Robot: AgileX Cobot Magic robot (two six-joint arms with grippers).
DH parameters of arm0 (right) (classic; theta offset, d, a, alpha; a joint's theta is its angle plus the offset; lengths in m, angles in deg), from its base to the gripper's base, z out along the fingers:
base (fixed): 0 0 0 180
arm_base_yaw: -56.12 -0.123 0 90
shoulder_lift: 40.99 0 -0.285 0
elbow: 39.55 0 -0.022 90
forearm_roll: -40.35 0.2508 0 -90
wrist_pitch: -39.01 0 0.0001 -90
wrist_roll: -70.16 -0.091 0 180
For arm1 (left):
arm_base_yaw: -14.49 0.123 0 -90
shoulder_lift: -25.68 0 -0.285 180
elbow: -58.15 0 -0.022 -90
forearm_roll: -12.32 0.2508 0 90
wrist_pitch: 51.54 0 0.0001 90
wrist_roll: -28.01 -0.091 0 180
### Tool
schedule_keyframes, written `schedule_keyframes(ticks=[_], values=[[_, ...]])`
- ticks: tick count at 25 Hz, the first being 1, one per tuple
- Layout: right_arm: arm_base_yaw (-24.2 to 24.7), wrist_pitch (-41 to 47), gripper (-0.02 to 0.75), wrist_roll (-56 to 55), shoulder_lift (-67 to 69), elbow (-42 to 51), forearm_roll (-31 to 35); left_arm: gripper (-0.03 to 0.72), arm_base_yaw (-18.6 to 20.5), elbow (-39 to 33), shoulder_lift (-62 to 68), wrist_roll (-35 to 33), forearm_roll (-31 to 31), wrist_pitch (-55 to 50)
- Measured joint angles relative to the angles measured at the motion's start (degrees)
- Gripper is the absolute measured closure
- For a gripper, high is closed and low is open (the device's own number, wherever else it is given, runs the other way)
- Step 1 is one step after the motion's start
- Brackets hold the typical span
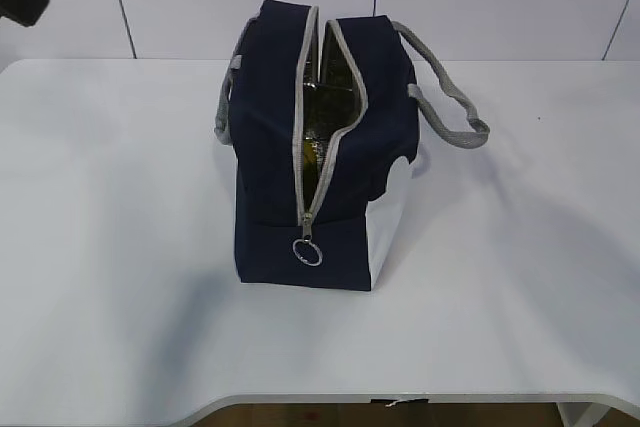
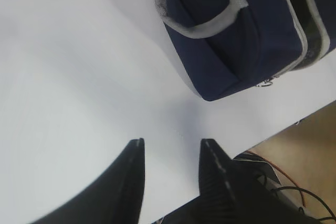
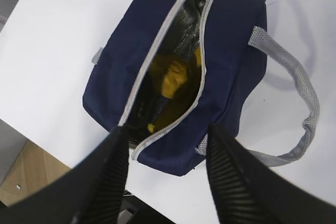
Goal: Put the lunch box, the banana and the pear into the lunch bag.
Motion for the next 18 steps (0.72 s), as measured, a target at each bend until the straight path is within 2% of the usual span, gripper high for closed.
schedule_keyframes(ticks=[6, 11, 14, 18], values=[[0.00, 0.00, 0.346, 2.10, 0.00, 0.00, 0.09, 0.468, 0.00, -5.49, -8.27, 0.12, 0.42, -0.28], [0.00, 0.00, 0.345, 4.18, -0.12, 0.76, 0.22, 0.487, 0.00, -6.49, -12.95, 0.12, 0.42, -0.42], [0.00, 0.00, 0.344, 5.79, -1.49, 4.47, 0.33, 0.487, 0.00, -6.49, -14.21, 0.12, 0.42, -0.42], [0.00, -1.79, 0.344, 7.98, -6.67, 14.15, 0.33, 0.488, 0.00, -6.49, -14.71, 0.15, 0.42, -0.42]])
